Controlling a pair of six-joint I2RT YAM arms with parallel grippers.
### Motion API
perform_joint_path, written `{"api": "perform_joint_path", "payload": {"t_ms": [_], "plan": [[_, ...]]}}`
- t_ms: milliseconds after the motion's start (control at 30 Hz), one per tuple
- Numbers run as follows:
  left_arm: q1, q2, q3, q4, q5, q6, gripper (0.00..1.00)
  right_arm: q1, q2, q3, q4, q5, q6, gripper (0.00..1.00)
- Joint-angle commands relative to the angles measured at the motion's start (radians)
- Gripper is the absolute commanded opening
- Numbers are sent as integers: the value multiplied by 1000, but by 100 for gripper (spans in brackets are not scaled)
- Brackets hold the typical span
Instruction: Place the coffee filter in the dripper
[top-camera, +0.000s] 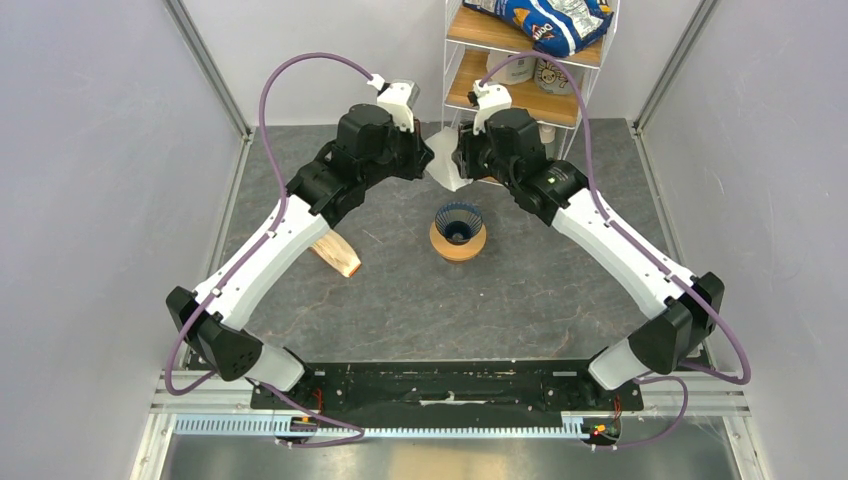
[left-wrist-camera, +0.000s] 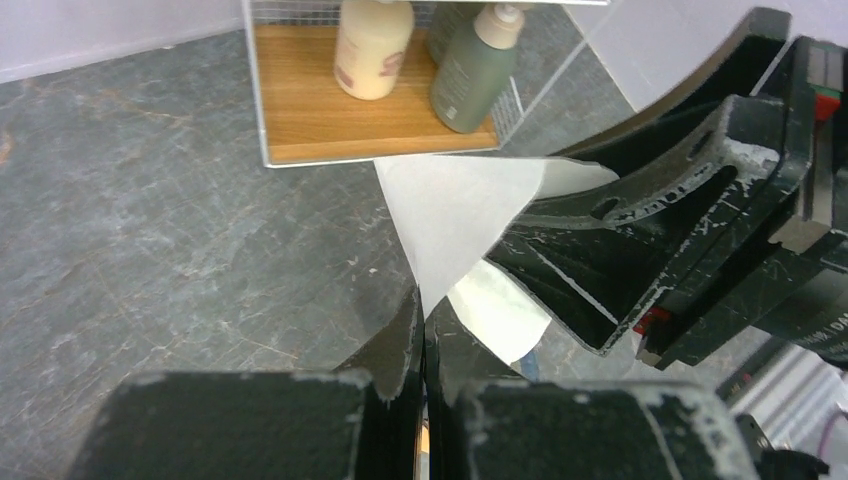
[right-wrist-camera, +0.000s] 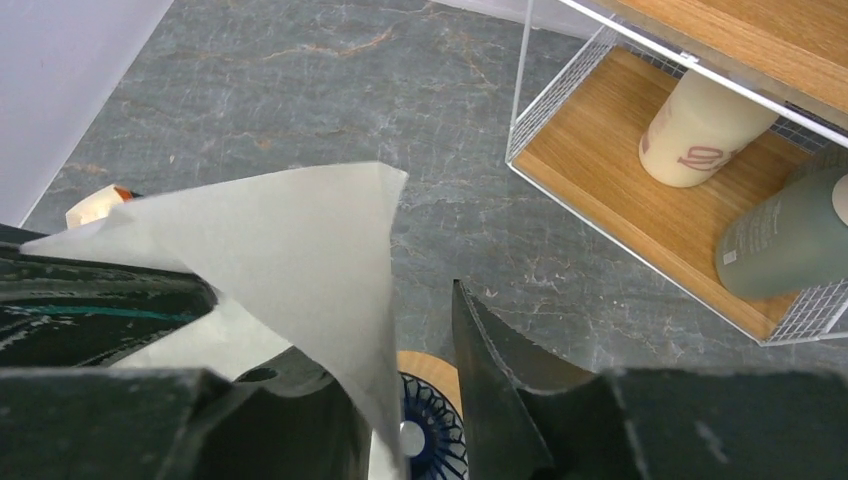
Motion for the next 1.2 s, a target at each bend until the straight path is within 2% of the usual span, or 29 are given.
{"api": "perform_joint_path", "payload": {"t_ms": [0, 167, 233, 300, 467, 633, 967, 1167], "plan": [[1, -40, 27, -33, 118, 45, 2, -4, -65, 45, -25, -69, -30, 41], [1, -34, 90, -170, 151, 74, 2, -3, -103, 66, -120, -114, -73, 61], [1, -36, 118, -233, 191, 84, 2, -3, -132, 55, -141, -177, -104, 65], [1, -31, 153, -296, 237, 87, 2, -4, -164, 35, -152, -240, -132, 64], [1, 3, 238, -443, 299, 85, 2, -4, -174, 47, -237, -283, -151, 55], [1, 22, 253, -483, 365, 57, 2, -4, -160, 50, -287, -339, -135, 47], [1, 127, 310, -584, 430, 13, 2, -3, -123, 91, -427, -325, -149, 63], [5, 186, 333, -611, 427, -11, 2, -34, -92, 66, -434, -302, -158, 64]]}}
